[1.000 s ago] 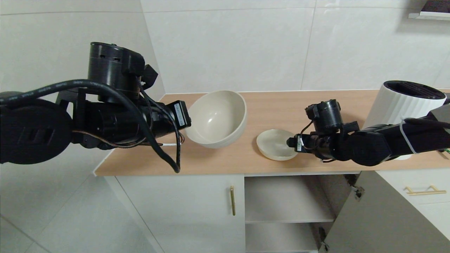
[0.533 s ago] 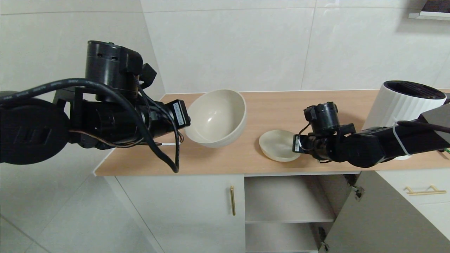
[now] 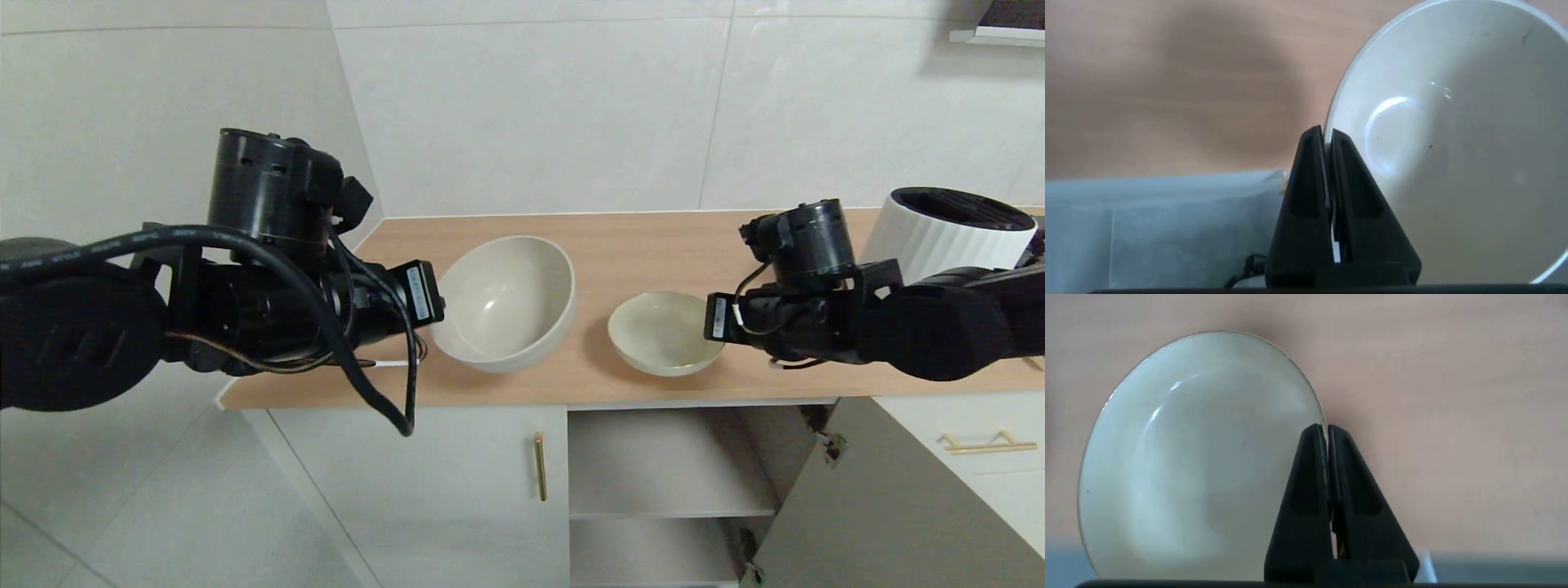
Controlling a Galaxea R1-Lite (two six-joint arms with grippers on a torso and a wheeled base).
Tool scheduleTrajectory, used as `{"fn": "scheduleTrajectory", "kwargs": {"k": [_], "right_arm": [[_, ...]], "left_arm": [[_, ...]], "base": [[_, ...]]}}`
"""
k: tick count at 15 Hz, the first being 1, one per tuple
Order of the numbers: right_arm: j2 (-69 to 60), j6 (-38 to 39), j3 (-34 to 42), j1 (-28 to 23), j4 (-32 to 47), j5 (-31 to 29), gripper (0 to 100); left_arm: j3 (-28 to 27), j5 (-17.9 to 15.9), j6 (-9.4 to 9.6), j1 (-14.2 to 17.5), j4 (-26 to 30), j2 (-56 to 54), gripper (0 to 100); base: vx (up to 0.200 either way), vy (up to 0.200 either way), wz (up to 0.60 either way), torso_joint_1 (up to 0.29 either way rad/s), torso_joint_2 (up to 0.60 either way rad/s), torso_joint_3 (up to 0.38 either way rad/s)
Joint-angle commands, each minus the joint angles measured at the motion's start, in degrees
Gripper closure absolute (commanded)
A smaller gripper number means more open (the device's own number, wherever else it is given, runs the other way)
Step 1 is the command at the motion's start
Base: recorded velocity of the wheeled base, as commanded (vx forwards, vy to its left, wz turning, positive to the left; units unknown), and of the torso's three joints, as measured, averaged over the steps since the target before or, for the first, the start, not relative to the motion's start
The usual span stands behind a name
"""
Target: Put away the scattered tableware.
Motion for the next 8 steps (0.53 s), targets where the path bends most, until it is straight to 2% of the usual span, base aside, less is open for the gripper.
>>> {"fn": "scheduleTrajectory", "kwargs": {"k": [1, 3, 8], "right_arm": [[-9.3, -0.1, 6.2, -0.1, 2.6, 4.4, 100], [-12.8, -0.1, 11.3, 0.0, 3.3, 7.1, 100], [-17.9, -0.5, 20.5, 1.3, 2.9, 7.6, 100]], "left_arm": [[3.0, 0.0, 0.02, 0.1, 0.0, -2.2, 100], [7.1, -0.1, 0.19, -0.1, -0.1, -2.3, 100], [9.1, -0.1, 0.11, -0.4, -0.1, -1.1, 100]], "base": [[0.0, 0.0, 0.0, 0.0, 0.0, 0.0], [0.0, 0.0, 0.0, 0.0, 0.0, 0.0], [0.0, 0.0, 0.0, 0.0, 0.0, 0.0]]}}
